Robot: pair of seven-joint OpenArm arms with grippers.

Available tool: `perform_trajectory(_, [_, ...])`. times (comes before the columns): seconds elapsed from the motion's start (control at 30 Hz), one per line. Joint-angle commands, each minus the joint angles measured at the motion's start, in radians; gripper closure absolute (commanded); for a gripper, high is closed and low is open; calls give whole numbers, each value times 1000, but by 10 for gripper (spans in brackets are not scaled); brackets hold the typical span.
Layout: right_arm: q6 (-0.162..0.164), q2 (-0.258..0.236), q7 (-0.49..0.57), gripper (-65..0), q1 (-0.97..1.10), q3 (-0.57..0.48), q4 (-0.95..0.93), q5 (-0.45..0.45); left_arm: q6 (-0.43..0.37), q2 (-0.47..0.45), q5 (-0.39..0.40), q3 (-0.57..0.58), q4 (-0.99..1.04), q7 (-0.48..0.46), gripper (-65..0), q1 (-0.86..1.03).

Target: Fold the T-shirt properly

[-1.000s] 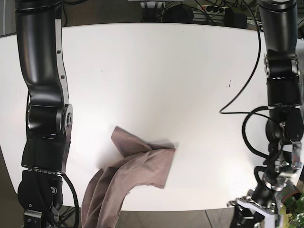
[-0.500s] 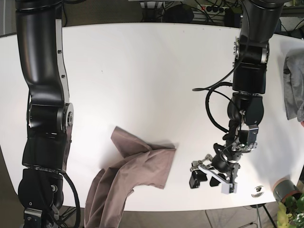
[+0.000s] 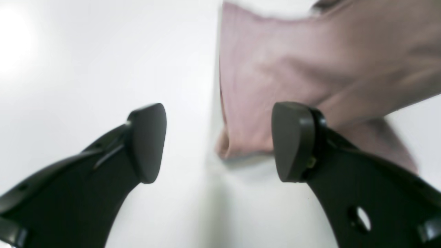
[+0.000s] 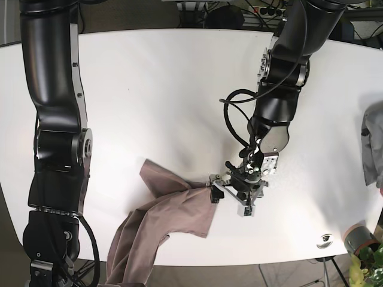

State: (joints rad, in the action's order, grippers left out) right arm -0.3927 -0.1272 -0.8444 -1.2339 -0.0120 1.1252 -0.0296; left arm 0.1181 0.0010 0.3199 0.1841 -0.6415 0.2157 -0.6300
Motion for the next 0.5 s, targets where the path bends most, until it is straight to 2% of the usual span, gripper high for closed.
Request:
perform_trajectory(0.0, [2, -1, 37, -21, -50, 4, 20, -6, 5, 26, -15, -2, 55, -69, -454, -58])
perform_trajectory(0.17, [2, -1, 37, -21, -33, 4, 39, -6, 16, 69, -51, 1, 188, -157, -454, -95])
perform_trajectory(0.3, [2, 4, 35, -21, -2, 2, 95, -6, 90, 96, -49, 42, 280, -204, -454, -121])
perform_trajectory(0.47, [4, 5, 23, -21, 9, -1, 117, -6, 96, 110, -51, 55, 334, -247, -454, -129])
